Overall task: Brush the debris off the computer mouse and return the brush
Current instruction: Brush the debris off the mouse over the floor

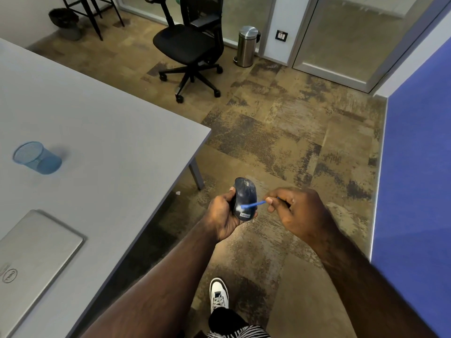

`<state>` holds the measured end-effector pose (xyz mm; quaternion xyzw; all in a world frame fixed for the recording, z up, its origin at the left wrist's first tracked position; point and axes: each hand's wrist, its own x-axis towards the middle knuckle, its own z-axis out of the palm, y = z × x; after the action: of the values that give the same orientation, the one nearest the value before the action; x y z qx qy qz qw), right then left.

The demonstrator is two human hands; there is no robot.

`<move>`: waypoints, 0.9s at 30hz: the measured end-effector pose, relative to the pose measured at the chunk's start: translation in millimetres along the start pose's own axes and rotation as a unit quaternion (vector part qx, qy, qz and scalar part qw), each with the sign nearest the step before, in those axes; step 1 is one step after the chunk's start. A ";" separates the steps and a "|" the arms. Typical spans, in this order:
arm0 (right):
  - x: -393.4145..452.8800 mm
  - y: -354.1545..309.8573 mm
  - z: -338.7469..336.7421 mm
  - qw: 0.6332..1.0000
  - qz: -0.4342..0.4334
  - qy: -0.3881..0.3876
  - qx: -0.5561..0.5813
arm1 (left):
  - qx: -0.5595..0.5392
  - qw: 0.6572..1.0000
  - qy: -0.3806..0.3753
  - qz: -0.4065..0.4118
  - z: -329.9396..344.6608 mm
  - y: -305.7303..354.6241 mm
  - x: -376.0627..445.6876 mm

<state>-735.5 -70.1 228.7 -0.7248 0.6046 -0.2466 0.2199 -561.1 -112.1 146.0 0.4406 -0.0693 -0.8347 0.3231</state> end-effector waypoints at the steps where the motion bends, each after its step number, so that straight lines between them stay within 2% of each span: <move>1: 0.0 -0.3 -0.8 1.000 0.003 0.021 0.006 | 0.002 1.000 0.001 0.002 0.6 0.5 -0.2; 5: -2.0 2.3 -3.0 0.999 0.004 -0.023 -0.023 | -0.041 0.999 0.004 0.006 0.4 1.3 0.4; 9: -5.8 9.4 -3.8 1.000 0.013 0.026 -0.008 | -0.054 0.998 0.012 0.010 -1.6 3.8 -0.4; 13: -6.8 12.6 -3.2 0.996 0.055 0.059 -0.049 | -0.060 0.998 0.006 0.007 -3.2 7.0 -4.4; 15: -6.8 9.4 -5.4 0.994 0.058 0.085 -0.022 | -0.064 0.998 0.001 0.006 -2.3 6.8 -6.1; 18: -5.9 0.4 -0.9 0.998 0.043 0.045 -0.005 | -0.071 0.997 -0.004 0.012 -1.2 5.5 -5.2; 22: 1.8 -1.6 -3.1 0.988 0.104 0.116 -0.018 | -0.059 0.998 -0.015 0.009 1.0 3.9 -6.8; 25: 4.4 -8.1 -4.2 0.991 0.079 0.102 -0.026 | -0.061 0.998 -0.026 0.001 0.2 3.7 -7.6; 27: 7.2 -6.1 -3.3 0.989 0.096 0.102 -0.051 | -0.060 0.998 -0.036 -0.004 0.5 3.3 -8.2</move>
<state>-731.8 -76.2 235.7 -0.6448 0.7024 -0.2659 0.1419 -556.6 -109.8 153.3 0.3902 -0.0293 -0.8542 0.3424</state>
